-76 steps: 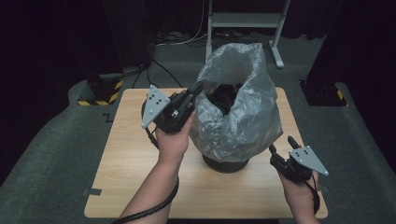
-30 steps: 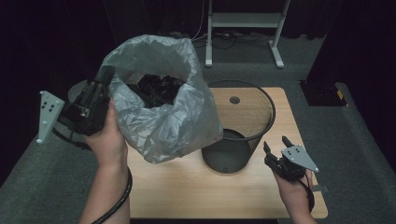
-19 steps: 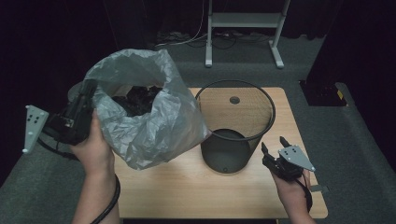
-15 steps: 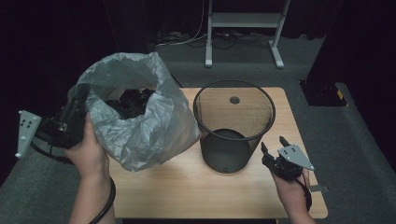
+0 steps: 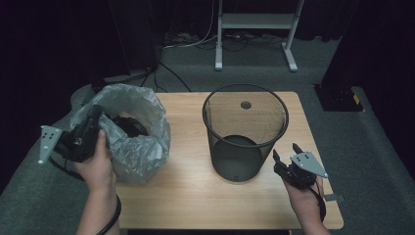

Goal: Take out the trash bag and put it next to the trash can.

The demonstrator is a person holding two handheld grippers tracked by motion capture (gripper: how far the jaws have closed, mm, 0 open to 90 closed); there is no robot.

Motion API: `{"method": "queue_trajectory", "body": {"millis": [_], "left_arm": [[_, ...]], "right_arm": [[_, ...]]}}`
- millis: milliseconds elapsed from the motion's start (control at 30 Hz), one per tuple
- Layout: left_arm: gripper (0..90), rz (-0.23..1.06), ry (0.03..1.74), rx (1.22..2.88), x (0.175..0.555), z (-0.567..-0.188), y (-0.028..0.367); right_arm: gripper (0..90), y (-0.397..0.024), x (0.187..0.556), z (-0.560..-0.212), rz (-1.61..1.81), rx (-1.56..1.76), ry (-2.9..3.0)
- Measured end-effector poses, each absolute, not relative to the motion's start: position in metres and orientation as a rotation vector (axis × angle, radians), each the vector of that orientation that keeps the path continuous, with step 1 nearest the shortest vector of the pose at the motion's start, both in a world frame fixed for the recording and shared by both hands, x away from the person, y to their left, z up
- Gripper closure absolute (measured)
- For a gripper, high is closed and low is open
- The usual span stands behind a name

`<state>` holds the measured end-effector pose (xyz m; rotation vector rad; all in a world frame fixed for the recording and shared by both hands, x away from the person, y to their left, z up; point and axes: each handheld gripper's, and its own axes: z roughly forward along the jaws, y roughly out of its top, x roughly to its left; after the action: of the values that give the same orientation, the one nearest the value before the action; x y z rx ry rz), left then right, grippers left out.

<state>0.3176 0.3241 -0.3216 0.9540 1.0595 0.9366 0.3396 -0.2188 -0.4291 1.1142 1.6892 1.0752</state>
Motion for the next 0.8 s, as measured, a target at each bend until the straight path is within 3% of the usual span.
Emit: {"method": "queue_trajectory", "body": {"millis": [200,533,800], "left_arm": [[89.0,0.877,1.101,0.99,0.348,-0.339,0.308],[89.0,0.823,1.08,1.007,0.401,-0.336,0.266],[88.5,0.786,1.259,1.138,0.446,-0.384,0.24]], "right_arm": [[33.4,-0.222,0.34,-0.43,1.068,1.128,1.686],[33.6,-0.229,0.339,-0.43,1.07,1.138,1.674],[33.6,-0.236,0.34,-0.432,1.076,1.15,1.673]]}}
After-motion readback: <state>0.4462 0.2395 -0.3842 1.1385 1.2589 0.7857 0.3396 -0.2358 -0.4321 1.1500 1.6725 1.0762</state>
